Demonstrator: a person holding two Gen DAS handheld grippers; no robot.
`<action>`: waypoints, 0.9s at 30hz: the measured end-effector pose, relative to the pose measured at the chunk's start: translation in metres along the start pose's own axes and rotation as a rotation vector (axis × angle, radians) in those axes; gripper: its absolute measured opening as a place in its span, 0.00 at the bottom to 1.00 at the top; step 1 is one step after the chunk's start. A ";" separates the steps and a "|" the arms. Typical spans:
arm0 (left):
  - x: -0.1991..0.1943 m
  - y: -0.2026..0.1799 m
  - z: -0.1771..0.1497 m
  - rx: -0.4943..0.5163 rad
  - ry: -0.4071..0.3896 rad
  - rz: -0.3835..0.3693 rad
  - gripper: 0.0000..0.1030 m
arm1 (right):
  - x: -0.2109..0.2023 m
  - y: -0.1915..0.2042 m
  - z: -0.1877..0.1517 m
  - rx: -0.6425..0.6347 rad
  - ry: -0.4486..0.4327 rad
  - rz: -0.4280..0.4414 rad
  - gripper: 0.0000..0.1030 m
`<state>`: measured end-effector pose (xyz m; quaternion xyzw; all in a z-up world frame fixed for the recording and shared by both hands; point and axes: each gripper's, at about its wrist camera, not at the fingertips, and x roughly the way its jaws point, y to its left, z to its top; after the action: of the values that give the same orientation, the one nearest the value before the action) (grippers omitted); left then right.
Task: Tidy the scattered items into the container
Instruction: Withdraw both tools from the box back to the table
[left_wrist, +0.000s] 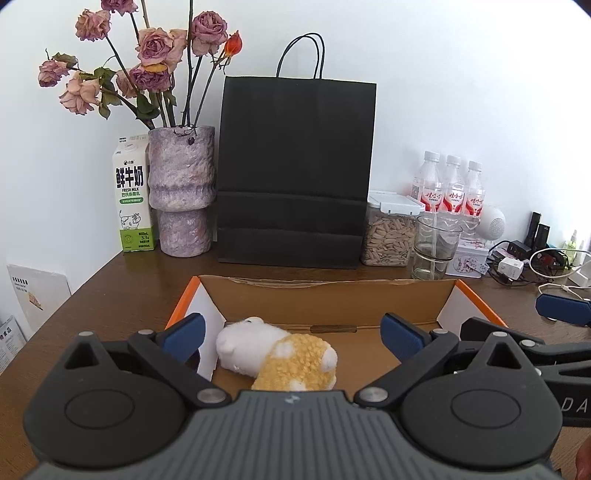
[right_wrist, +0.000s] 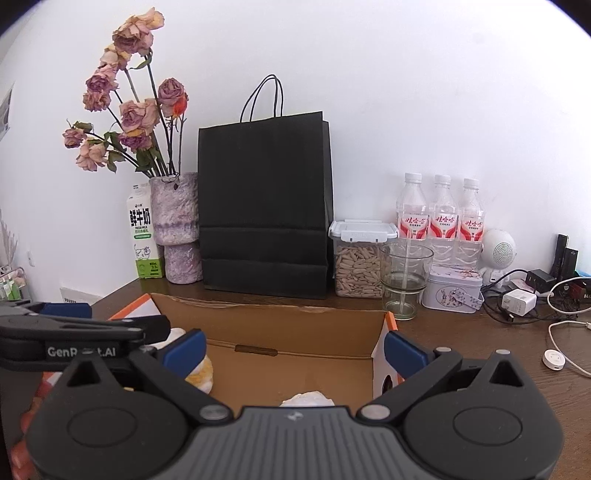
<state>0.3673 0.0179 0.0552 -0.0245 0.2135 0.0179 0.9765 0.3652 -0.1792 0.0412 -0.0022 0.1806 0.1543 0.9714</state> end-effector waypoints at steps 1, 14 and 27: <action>-0.004 -0.001 0.000 0.001 -0.001 -0.003 1.00 | -0.005 0.001 -0.001 -0.001 -0.004 0.001 1.00; -0.084 0.008 -0.012 0.029 -0.043 -0.014 1.00 | -0.088 0.017 -0.016 -0.033 -0.027 -0.009 1.00; -0.168 0.040 -0.049 0.020 -0.059 0.025 1.00 | -0.175 0.036 -0.060 -0.065 0.000 -0.004 1.00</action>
<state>0.1930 0.0508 0.0793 -0.0114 0.1849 0.0287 0.9823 0.1780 -0.2004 0.0480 -0.0342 0.1757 0.1582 0.9710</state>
